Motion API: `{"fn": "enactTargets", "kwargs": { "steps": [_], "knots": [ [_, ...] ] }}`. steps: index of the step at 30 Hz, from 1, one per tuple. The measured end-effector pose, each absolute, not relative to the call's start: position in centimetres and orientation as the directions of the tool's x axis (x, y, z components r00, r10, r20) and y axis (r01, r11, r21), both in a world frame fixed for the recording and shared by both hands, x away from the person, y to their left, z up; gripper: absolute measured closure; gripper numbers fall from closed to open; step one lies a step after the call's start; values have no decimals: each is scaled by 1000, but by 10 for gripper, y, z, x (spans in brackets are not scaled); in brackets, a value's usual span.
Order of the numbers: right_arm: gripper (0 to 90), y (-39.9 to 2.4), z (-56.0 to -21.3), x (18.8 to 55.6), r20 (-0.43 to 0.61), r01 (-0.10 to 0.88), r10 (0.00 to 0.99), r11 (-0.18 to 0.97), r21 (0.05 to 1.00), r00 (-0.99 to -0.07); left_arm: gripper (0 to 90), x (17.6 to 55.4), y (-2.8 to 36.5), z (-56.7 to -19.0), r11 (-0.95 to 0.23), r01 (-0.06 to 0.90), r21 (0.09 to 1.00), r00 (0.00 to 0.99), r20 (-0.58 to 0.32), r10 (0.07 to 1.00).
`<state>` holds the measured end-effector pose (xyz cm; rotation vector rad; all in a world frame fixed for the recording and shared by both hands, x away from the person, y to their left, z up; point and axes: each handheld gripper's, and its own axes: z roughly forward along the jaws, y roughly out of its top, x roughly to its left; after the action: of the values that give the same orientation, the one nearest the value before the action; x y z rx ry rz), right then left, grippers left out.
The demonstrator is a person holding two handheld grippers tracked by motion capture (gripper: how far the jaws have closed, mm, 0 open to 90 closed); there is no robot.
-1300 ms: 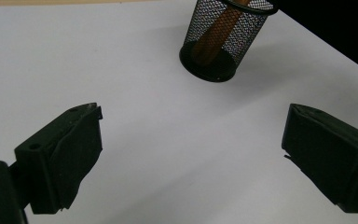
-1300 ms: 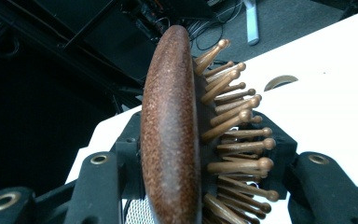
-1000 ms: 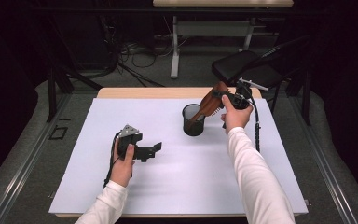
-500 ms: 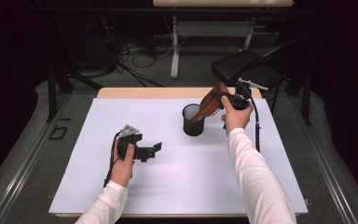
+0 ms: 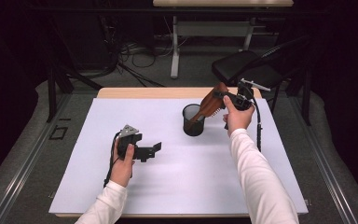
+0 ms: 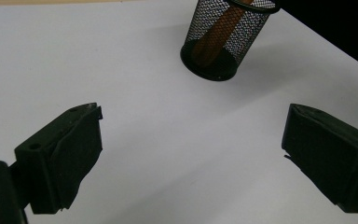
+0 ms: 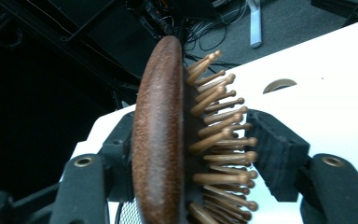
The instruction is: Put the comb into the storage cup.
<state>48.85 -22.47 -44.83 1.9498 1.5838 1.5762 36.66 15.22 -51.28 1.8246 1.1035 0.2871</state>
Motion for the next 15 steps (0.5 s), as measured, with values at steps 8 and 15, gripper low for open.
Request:
{"fn": "enactTargets", "kwargs": {
  "steps": [8, 15],
  "knots": [
    [268, -226, -450, 489, 567, 607, 812, -383, 697, -139, 49, 367, 152, -513, -141, 561, 816, 565, -252, 786],
    [186, -224, -449, 489, 553, 605, 820, -367, 707, -149, 49, 367, 152, -513, -144, 563, 814, 564, -251, 786]
  ]
}}
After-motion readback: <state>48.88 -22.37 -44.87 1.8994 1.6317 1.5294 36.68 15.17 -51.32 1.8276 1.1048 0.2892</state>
